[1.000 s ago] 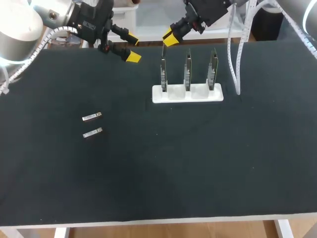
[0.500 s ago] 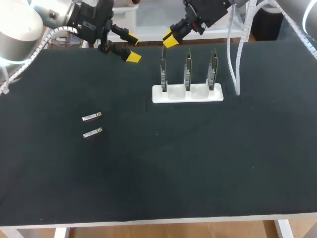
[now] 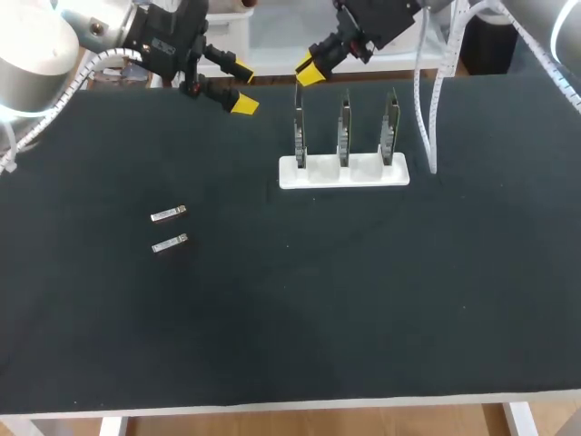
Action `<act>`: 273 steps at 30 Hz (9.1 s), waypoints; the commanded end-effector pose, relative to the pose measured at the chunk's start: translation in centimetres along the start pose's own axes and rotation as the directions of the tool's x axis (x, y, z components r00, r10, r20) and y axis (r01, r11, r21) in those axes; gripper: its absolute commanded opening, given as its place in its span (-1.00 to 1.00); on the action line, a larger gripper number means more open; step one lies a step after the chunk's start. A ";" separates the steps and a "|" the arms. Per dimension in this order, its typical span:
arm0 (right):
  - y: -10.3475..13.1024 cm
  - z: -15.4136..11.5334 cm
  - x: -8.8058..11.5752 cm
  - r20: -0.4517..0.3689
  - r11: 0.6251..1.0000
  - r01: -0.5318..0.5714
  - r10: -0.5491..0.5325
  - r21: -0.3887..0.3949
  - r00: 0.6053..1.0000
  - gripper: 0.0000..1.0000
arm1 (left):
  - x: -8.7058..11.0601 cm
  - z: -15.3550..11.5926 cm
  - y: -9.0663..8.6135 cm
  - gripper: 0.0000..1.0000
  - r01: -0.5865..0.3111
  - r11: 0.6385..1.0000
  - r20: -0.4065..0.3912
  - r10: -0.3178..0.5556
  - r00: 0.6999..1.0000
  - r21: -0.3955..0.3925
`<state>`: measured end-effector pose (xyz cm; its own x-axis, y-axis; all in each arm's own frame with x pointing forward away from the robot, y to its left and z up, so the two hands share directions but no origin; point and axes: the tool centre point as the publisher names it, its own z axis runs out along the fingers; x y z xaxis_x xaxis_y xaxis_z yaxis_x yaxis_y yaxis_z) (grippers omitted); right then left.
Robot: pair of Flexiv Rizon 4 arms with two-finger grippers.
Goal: Pick up the optical module with the left hand, and insert it into the network port with the right hand.
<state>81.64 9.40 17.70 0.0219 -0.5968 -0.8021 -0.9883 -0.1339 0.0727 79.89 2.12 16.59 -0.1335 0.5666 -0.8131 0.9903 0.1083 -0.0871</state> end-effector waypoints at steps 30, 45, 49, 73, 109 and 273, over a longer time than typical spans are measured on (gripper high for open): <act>-0.5 -0.1 0.4 -0.016 0.781 -0.008 -0.002 -0.625 1.000 -1.00 | 0.0 0.0 -0.1 1.00 0.001 1.000 -0.002 -0.001 1.000 -0.004; -0.3 0.4 0.5 -0.035 0.774 -0.015 -0.009 -0.634 0.999 -1.00 | 0.0 0.0 -0.1 1.00 0.001 1.000 -0.002 -0.001 1.000 -0.004; -0.5 0.4 0.4 -0.038 0.778 -0.014 -0.013 -0.628 0.999 -1.00 | 0.0 0.0 -0.1 1.00 0.001 1.000 -0.002 -0.001 1.000 -0.004; -0.8 -0.4 0.0 -0.055 0.786 -0.016 -0.023 -0.619 0.998 -1.00 | 0.0 0.0 -0.1 1.00 0.001 1.000 -0.002 -0.001 1.000 -0.004; -0.3 0.2 0.0 -0.079 0.791 -0.026 -0.028 -0.611 0.996 -1.00 | 0.0 0.0 -0.1 1.00 0.001 1.000 -0.002 -0.001 1.000 -0.004; -0.8 -0.1 0.1 -0.106 0.834 -0.045 -0.016 -0.549 0.994 -1.00 | 0.0 0.0 -0.1 1.00 0.001 1.000 -0.002 -0.001 1.000 -0.004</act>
<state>81.55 9.16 17.64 0.0525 -0.6733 -0.7375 -0.9894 -0.1353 0.0531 79.88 2.12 16.59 -0.1334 0.5666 -0.8131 0.9903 0.1082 -0.0870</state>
